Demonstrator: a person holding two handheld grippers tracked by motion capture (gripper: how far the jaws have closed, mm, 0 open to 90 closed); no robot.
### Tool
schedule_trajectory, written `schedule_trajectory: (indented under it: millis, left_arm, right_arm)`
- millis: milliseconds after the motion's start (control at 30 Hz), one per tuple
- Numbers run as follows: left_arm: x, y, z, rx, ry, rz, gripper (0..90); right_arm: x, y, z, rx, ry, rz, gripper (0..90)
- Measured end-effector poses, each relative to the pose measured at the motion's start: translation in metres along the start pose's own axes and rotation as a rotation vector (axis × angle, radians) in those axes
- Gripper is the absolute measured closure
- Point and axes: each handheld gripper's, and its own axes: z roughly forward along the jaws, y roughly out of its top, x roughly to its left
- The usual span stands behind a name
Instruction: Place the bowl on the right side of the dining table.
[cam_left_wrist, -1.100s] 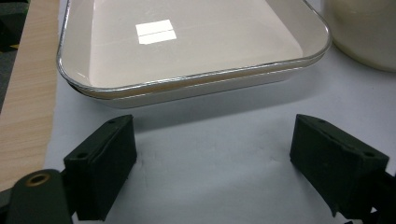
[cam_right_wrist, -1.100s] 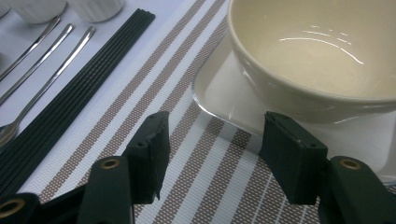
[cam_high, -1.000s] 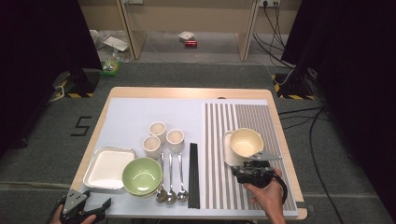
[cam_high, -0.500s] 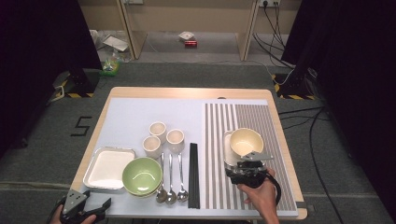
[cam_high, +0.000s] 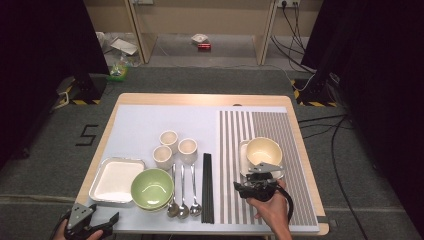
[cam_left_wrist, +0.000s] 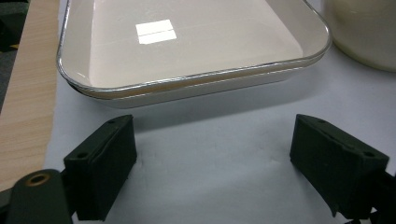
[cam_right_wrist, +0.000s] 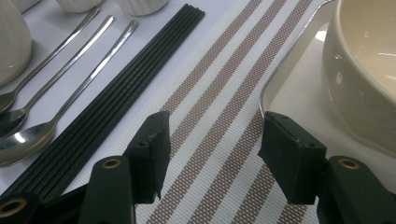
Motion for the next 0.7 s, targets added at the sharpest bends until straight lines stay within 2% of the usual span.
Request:
schedule_trajectory:
  millis: [233,700]
  left_arm:
    - [0.0,0.0,0.0,0.0,0.0,0.0,13.4]
    - [0.0,0.0,0.0,0.001,-0.001,0.0,13.4]
  right_arm:
    - [0.009,0.006,0.005,-0.005,0.016,-0.006,43.4]
    - [0.027,0.015,0.015,-0.005,0.057,-0.05,43.7]
